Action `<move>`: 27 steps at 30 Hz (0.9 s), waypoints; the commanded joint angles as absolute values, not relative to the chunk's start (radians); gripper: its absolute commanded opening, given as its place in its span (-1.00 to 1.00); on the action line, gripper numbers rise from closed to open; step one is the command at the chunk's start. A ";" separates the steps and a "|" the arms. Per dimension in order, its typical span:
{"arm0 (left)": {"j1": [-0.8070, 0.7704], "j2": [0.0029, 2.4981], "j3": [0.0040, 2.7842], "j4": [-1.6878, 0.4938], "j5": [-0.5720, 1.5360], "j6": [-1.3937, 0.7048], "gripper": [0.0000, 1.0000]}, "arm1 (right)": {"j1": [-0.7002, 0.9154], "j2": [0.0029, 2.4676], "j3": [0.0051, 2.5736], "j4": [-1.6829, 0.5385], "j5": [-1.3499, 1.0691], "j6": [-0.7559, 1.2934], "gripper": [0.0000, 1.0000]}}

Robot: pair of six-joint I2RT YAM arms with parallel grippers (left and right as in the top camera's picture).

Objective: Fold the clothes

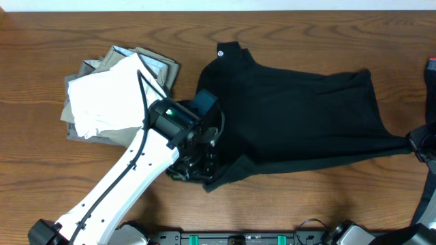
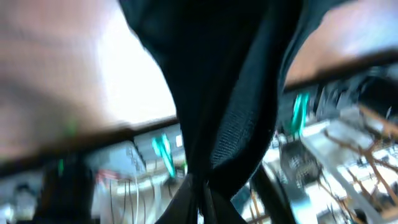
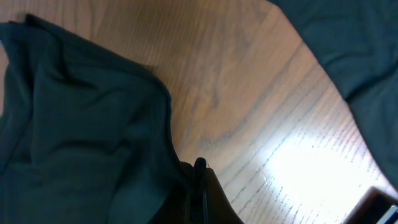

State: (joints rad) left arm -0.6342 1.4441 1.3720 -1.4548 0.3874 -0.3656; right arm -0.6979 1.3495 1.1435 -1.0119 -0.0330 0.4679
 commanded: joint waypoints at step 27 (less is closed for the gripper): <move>-0.548 1.618 1.372 -0.927 -0.099 0.176 -0.88 | -0.587 1.602 1.150 -0.736 -0.131 0.508 -0.96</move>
